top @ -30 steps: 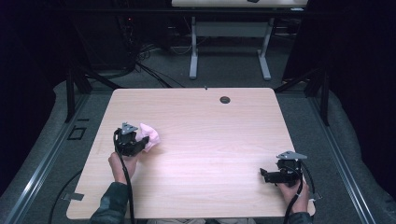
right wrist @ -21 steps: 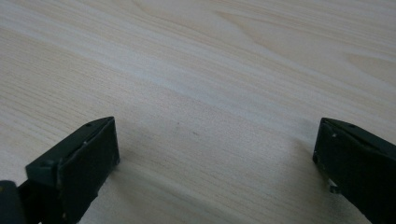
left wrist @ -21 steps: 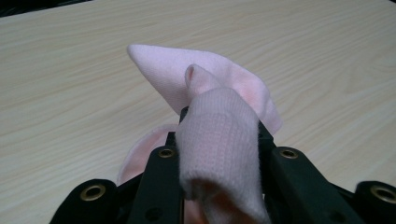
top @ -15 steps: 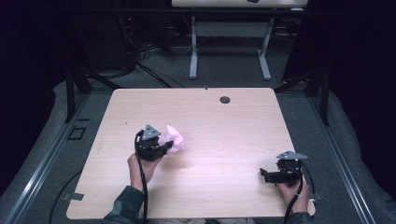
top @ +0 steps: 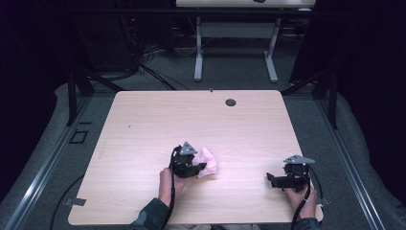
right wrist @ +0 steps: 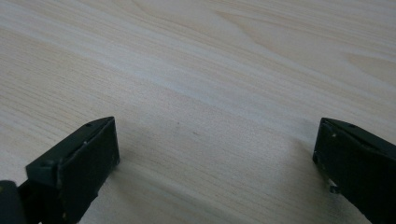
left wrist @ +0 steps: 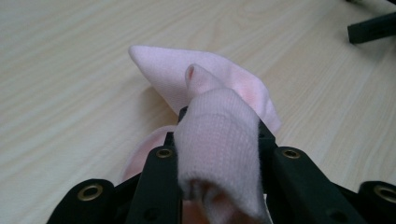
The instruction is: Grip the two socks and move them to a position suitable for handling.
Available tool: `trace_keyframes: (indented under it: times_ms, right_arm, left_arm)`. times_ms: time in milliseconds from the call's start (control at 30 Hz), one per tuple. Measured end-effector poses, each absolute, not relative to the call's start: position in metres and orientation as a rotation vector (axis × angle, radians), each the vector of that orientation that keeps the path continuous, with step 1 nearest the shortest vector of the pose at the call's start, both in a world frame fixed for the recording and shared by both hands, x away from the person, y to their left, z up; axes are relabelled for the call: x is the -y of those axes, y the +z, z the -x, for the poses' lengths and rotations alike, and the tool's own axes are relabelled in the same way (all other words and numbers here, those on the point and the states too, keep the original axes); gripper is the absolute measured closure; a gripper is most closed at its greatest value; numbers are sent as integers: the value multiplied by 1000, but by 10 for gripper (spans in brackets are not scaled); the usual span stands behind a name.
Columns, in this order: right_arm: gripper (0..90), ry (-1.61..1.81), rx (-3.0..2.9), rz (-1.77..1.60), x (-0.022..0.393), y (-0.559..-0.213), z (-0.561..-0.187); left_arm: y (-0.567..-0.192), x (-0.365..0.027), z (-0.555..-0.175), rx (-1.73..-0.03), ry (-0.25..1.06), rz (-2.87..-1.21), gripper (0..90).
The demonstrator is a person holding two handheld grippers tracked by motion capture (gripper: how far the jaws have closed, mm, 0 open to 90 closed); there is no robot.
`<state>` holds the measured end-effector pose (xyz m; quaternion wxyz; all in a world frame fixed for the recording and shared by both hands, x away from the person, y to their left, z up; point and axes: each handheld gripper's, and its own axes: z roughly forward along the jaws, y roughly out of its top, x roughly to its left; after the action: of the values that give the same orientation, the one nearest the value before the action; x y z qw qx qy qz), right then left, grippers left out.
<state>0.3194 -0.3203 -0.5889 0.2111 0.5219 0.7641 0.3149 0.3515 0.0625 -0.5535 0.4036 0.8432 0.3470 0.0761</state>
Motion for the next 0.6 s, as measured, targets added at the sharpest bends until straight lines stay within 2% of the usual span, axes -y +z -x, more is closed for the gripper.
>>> trace_keyframes:
  times_ms: [133,233,333,433,600]
  right_arm:
    - [0,872,-2126,-1451,320,-589,-319]
    - [0,871,-2127,-1451,320,-589,-319]
    - [0,871,-2127,-1451,320,-589,-319]
    - [0,872,-2127,-1451,320,-589,-319]
    - [0,852,-2141,-1455,320,-587,-320]
  left_arm:
    - [-560,-57,-351,-872,177,-2145,706]
    - [-564,-53,-354,-879,170,-2162,643]
    - [-569,-52,-356,-904,175,-2163,525]
    - [-567,-55,-355,-915,186,-2163,369]
    - [-557,-69,-351,-927,215,-2122,192]
